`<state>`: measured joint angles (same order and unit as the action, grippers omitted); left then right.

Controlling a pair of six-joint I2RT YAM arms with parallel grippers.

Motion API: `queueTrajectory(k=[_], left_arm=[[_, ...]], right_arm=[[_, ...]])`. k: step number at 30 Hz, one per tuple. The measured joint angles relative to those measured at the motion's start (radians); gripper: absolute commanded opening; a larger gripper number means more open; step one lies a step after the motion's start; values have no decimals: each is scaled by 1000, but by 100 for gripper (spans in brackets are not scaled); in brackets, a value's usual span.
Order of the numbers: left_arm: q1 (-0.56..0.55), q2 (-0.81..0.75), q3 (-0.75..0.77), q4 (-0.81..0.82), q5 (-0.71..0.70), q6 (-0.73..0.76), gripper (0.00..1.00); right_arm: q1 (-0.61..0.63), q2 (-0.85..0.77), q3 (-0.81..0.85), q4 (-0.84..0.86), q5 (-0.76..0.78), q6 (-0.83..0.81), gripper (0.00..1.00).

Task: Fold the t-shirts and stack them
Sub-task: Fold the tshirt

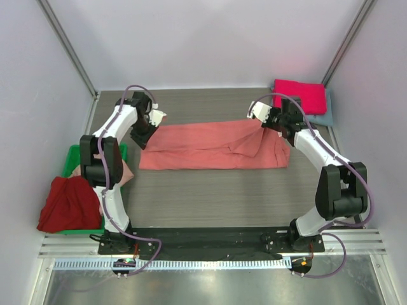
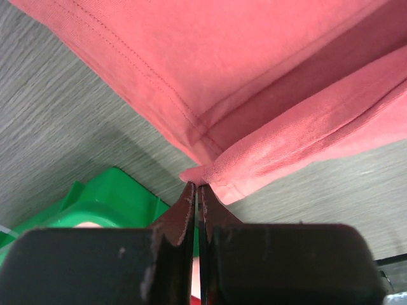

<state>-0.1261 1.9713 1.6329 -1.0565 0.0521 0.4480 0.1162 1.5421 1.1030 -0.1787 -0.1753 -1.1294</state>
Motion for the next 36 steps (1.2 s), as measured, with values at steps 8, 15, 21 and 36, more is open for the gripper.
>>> queueTrajectory(k=[8, 15, 21, 36], left_arm=[[32, 15, 4, -3, -5, -2, 0], [50, 25, 5, -3, -7, -5, 1], [52, 66, 9, 2, -26, -42, 22], [13, 48, 154, 5, 10, -55, 15]], right_arm=[[0, 68, 61, 45, 21, 31, 1], [0, 144, 109, 66, 33, 39, 2], [23, 248, 180, 121, 103, 79, 40], [45, 219, 267, -115, -7, 220, 45]])
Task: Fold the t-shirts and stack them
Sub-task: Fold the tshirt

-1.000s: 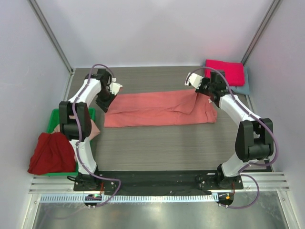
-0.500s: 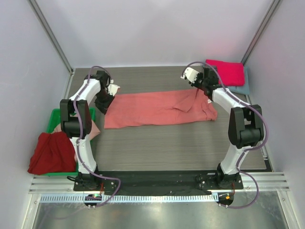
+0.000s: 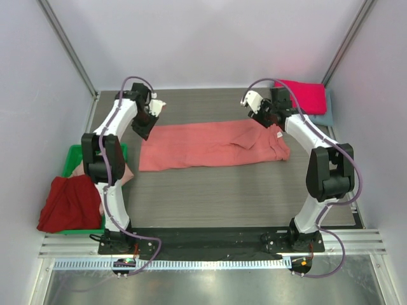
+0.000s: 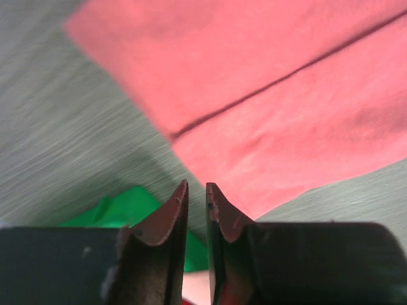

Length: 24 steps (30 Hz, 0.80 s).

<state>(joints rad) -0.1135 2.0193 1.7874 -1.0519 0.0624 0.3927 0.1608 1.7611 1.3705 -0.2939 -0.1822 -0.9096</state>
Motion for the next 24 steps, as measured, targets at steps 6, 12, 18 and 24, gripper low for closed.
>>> queueTrajectory(k=[6, 12, 18, 24], left_arm=[[-9, 126, -19, -18, 13, 7, 13], [-8, 134, -61, -33, 12, 8, 13], [-8, 158, -62, -38, 13, 8, 13], [-8, 173, -61, -41, 12, 6, 12]], right_arm=[[2, 62, -19, -145, -105, -26, 44], [3, 116, -8, -239, -169, -72, 45], [19, 116, -8, -278, -208, -111, 46], [40, 121, -7, -298, -230, -144, 48]])
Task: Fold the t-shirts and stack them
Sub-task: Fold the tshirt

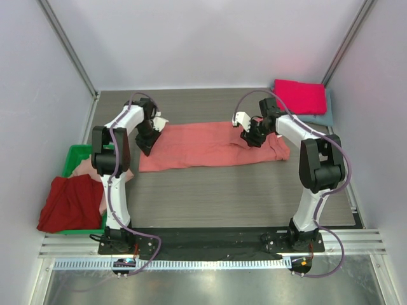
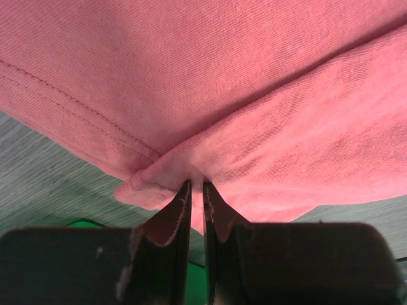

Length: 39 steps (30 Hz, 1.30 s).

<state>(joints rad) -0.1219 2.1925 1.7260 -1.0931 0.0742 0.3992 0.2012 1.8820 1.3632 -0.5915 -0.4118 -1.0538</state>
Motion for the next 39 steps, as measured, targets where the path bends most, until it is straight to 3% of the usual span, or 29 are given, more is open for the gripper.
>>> queueTrajectory(k=[10, 17, 22, 25, 29, 39], left_arm=[[0, 0, 0, 0, -2, -2, 13], [0, 0, 0, 0, -2, -3, 13], [0, 0, 0, 0, -2, -3, 13], [0, 0, 0, 0, -2, -3, 13], [0, 0, 0, 0, -3, -3, 13], [-11, -23, 4, 12, -41, -1, 14]], right_arm=[[13, 55, 2, -32, -2, -37, 50], [27, 56, 5, -35, 2, -53, 21], [35, 56, 44, -37, 13, -62, 20], [40, 56, 92, -20, 29, -65, 23], [73, 67, 134, 88, 79, -45, 42], [151, 40, 58, 464, 333, 126, 49]])
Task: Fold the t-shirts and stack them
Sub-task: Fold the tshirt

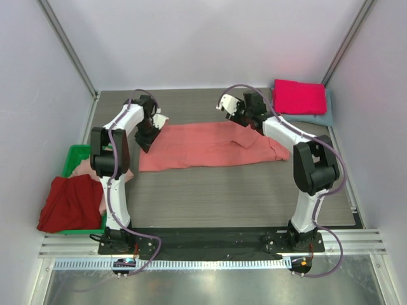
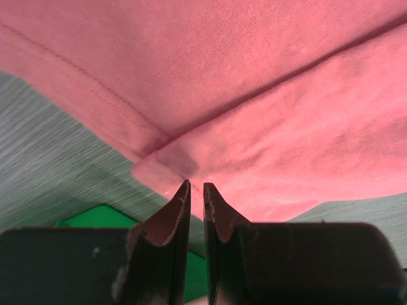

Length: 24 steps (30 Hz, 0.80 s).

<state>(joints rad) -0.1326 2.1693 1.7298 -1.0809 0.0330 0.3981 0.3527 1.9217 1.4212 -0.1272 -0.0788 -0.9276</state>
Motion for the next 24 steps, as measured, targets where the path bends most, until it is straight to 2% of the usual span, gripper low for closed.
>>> queueTrajectory(k=[4, 10, 14, 24], left_arm=[[-13, -30, 3, 9, -6, 9, 14], [-44, -33, 3, 5, 6, 37, 4], [-58, -16, 3, -12, 32, 40, 0], [-61, 23, -23, -24, 38, 37, 0]], right_arm=[[-14, -120, -87, -14, 6, 22, 50], [-23, -255, -207, -131, -87, 9, 50], [-21, -224, -227, -222, -143, -2, 50], [-21, -95, -204, -276, -163, -21, 49]])
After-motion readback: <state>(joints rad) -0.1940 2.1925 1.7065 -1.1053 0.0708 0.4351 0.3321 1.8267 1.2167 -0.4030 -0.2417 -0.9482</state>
